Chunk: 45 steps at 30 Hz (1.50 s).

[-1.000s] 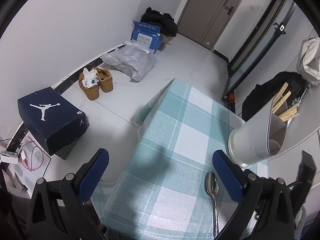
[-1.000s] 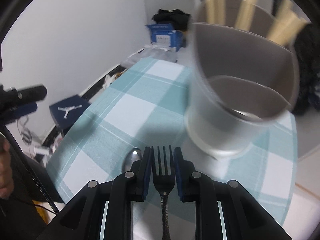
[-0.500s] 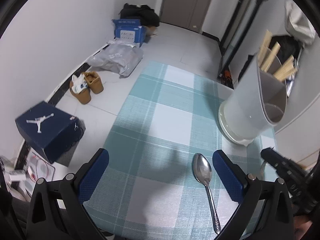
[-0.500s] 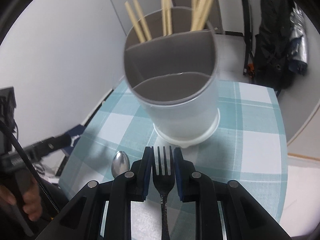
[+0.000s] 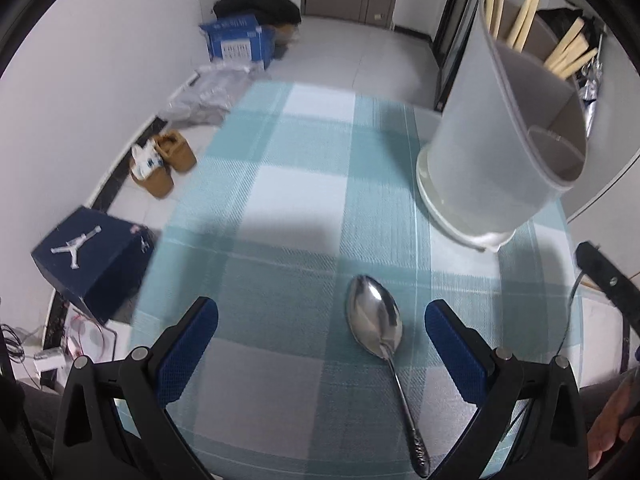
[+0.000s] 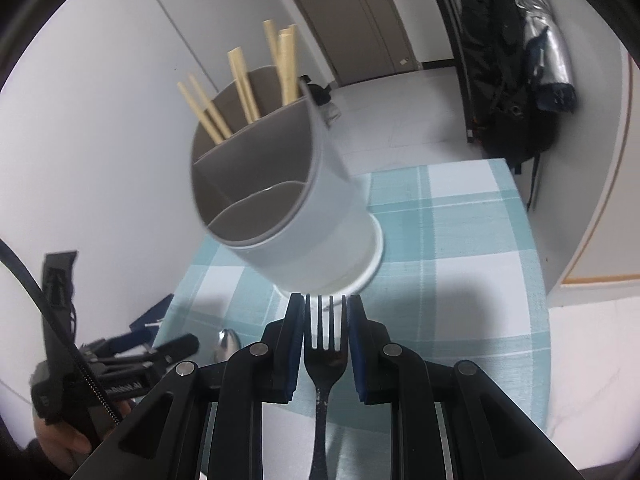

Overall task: Organize utensils
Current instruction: 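Close the left gripper on the silver spoon while the right gripper holds the fork, then lift the fork and spoon with both grippers toward the white holder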

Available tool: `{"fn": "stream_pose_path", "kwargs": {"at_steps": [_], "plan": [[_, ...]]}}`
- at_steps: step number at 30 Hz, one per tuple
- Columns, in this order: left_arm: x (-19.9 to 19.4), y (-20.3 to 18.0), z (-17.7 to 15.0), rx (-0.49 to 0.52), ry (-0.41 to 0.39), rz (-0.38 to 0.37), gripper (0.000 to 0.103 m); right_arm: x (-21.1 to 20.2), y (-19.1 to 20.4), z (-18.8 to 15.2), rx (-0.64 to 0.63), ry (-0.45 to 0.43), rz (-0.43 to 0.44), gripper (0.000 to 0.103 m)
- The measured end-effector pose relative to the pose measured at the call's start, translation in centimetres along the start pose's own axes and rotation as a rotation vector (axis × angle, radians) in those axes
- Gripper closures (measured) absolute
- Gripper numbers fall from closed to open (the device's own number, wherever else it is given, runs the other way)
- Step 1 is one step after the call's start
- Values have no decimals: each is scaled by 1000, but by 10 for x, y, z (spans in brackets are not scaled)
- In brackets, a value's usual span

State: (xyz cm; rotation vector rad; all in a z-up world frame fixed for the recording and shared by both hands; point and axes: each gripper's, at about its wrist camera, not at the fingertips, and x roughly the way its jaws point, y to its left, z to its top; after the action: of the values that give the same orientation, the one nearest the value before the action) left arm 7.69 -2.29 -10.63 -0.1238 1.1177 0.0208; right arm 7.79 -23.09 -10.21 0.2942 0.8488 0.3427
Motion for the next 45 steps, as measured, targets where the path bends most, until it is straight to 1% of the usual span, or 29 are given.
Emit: {"fn": "stream_pose_path", "kwargs": {"at_steps": [1,3,9,12,13,14,16,19,20,21,23,24,26,28,30,34,40,45], "plan": [[5,-1,-1,-2,26,-7,1,-2,-4,0,10,-9,-4,83],[9,-3,-3,-4,51,-9,1,-7,-9,1,31,-28,-2,83],[21,-11,-4,16,86,15,2,-14,-17,2,33,-46,8,83],[31,-10,-5,-4,116,31,2,-17,-19,2,31,-48,16,83],[33,-10,-5,-13,122,32,3,-17,-19,2,31,-49,17,83],[32,-10,-4,-13,110,41,4,-18,-19,1,32,-50,19,83],[31,-15,-3,3,106,42,7,-20,-21,1,34,-53,23,83],[31,-25,-4,49,95,73,15,-23,-25,1,42,-57,25,83],[29,-26,-4,53,92,67,21,-23,-27,1,45,-57,25,83],[28,-29,-4,56,93,64,24,-24,-28,1,50,-56,25,83],[26,-34,-5,72,88,57,38,-24,-33,1,66,-53,26,83],[25,-36,-5,82,83,50,42,-24,-35,1,72,-52,26,83],[22,-41,-6,94,74,36,61,-24,-38,1,83,-49,24,83],[21,-45,-7,102,67,22,71,-23,-38,1,88,-47,25,83],[19,-48,-9,99,63,17,71,-24,-37,0,84,-47,24,83],[21,-45,-5,79,58,-10,71,-24,-32,0,61,-53,20,83],[17,-40,-5,53,49,-36,71,-24,-32,0,60,-54,18,83],[9,-30,-1,17,-6,-58,71,-26,-31,-1,56,-62,16,83]]}}
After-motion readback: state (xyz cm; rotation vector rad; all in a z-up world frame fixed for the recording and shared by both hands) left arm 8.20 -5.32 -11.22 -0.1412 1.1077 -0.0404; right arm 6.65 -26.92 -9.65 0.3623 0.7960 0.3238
